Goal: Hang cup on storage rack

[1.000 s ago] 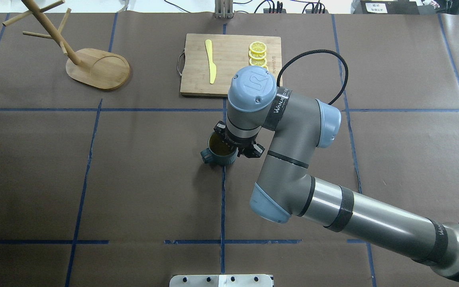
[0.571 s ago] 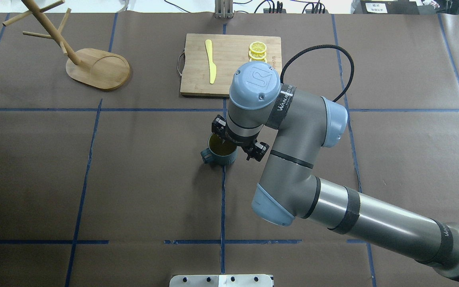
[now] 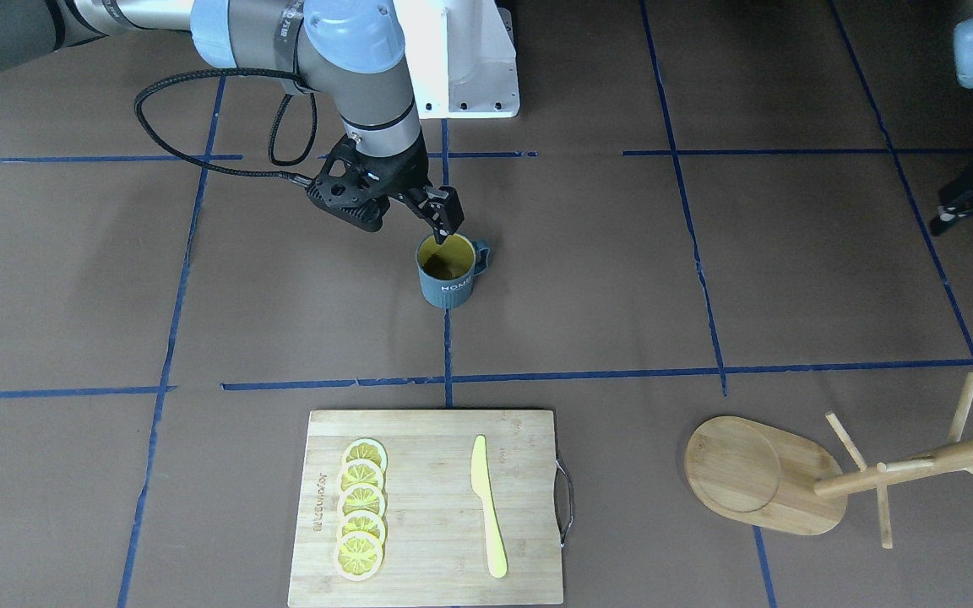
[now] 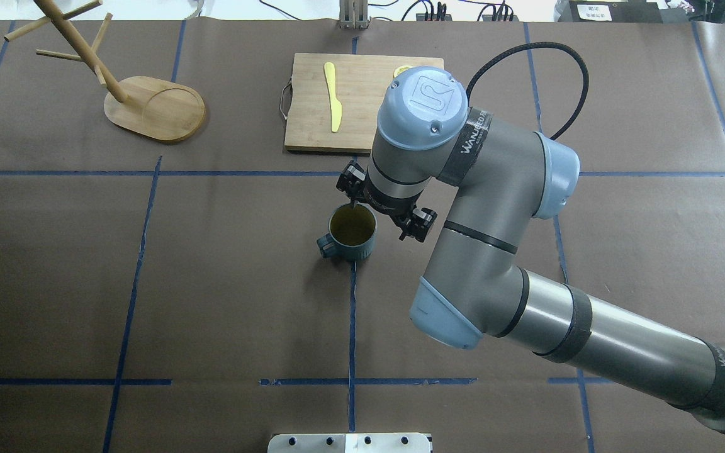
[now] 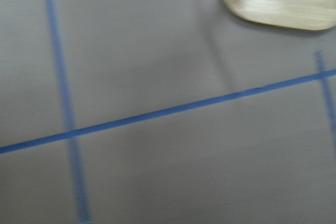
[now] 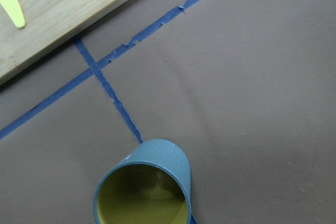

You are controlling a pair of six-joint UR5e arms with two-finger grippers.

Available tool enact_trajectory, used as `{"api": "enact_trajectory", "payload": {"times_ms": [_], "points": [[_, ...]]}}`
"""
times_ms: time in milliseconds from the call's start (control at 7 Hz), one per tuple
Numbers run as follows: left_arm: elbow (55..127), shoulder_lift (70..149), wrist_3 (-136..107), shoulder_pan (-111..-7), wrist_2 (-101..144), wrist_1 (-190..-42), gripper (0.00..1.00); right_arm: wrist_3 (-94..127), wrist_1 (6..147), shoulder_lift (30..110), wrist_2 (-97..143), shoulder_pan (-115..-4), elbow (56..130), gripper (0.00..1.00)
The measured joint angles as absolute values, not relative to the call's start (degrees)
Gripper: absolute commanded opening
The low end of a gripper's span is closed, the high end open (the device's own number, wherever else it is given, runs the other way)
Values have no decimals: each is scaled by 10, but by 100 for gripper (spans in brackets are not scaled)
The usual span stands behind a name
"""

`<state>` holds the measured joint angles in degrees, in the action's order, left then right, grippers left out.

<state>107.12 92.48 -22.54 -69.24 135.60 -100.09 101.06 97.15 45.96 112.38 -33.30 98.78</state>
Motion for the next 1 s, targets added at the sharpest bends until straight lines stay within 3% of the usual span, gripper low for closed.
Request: {"api": "enact_trajectory", "payload": {"times_ms": [286, 1000], "points": [[1083, 937, -365, -605, 1335, -1087, 100, 965, 973, 495, 1128, -360, 1022, 100], [1056, 1087, -430, -454, 1216, -1184, 100, 660, 1033, 594, 1174, -487, 1110, 100]]}}
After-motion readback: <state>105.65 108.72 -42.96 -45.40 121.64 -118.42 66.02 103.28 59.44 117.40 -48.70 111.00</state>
